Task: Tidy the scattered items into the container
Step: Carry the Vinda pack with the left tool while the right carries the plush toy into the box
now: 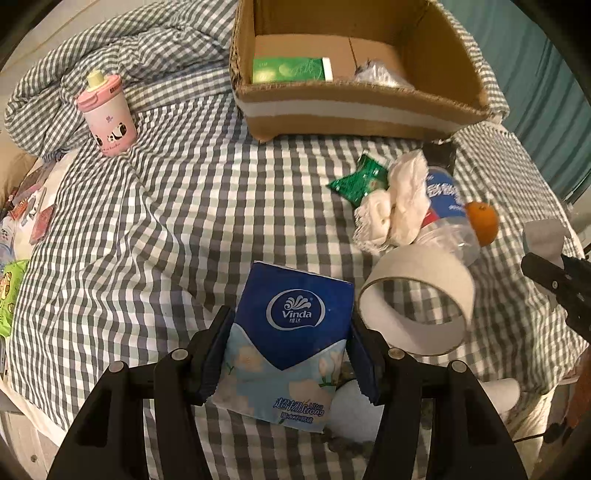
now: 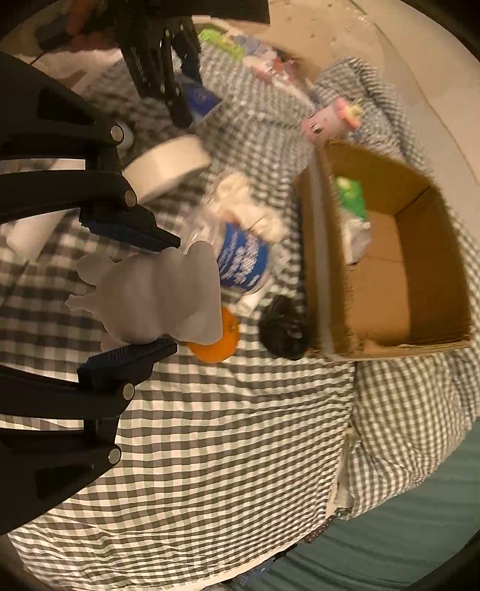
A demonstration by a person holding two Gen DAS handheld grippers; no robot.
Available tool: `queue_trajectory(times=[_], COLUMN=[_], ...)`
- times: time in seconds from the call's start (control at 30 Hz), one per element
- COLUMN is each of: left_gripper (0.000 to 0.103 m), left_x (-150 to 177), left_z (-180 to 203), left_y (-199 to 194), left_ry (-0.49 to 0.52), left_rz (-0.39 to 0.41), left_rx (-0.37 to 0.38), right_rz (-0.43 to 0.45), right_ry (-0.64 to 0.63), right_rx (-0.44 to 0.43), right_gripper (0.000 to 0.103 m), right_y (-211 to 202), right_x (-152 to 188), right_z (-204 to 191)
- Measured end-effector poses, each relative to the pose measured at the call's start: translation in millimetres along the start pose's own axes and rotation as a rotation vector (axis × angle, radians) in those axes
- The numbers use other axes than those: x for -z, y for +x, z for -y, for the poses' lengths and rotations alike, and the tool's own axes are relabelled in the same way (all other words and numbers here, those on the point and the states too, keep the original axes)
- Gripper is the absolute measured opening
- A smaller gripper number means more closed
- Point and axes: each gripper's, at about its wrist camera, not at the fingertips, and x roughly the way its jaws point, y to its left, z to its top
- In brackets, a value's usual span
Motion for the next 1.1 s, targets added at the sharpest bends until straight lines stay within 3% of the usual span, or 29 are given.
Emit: queue_trajectory(times=[0.17, 0.33, 0.43, 0.57, 0.7, 0.73, 0.77, 0.8, 0.83, 0.87, 0.97, 1.1], left_gripper=[0.06, 0.06, 0.06, 0.06, 0.06, 0.06, 0.061, 0.071, 0.097, 0.103, 0.103, 0.103], left_x=[-36, -113, -153, -184, -195, -195, -197, -198, -198, -199, -200, -201], left_z=[1, 12, 20, 22, 23, 22, 21, 22, 23, 24, 24, 17], left_y=[-33, -81, -91, -67, -35, -30, -23, -16, -11, -6, 3, 5], left_ry=[-0.019, 0.026, 0.056, 0.047, 0.048, 0.046, 0.043, 0.041, 0.039, 0.035, 0.029, 0.009], left_rz=[0.068, 0.226, 0.288, 0.271, 0.231, 0.226, 0.223, 0.225, 0.226, 0.225, 0.219, 0.205], left_rx=[0.06, 0.123, 0.098, 0.089, 0.084, 0.084, 0.087, 0.095, 0.1, 0.087, 0.04, 0.058], right_rz=[0.13, 0.26, 0.266, 0.231, 0.199, 0.204, 0.238, 0.259, 0.274, 0.279, 0.271, 0.279], right_ry=[0.01, -0.012, 0.009, 0.022, 0.025, 0.029, 0.039, 0.053, 0.08, 0.112, 0.118, 0.112], right_rx=[-0.058, -0.054, -0.049, -0.061, -0.066, -0.066, -0.079, -0.098, -0.101, -0.093, -0.137, -0.093], right_gripper=[0.048, 0.048, 0.048, 0.048, 0.049, 0.051, 0.084, 0.103, 0.103, 0.103, 0.102, 0.103], right_y=[-40, -68, -57, -28, -1, 4, 5, 4, 5, 7, 12, 5], right_x=[-53, -123, -149, -168, -177, -178, -179, -180, -181, -182, -180, -166], right_z=[-4, -9, -7, -5, -3, -3, 0, 5, 8, 12, 19, 24])
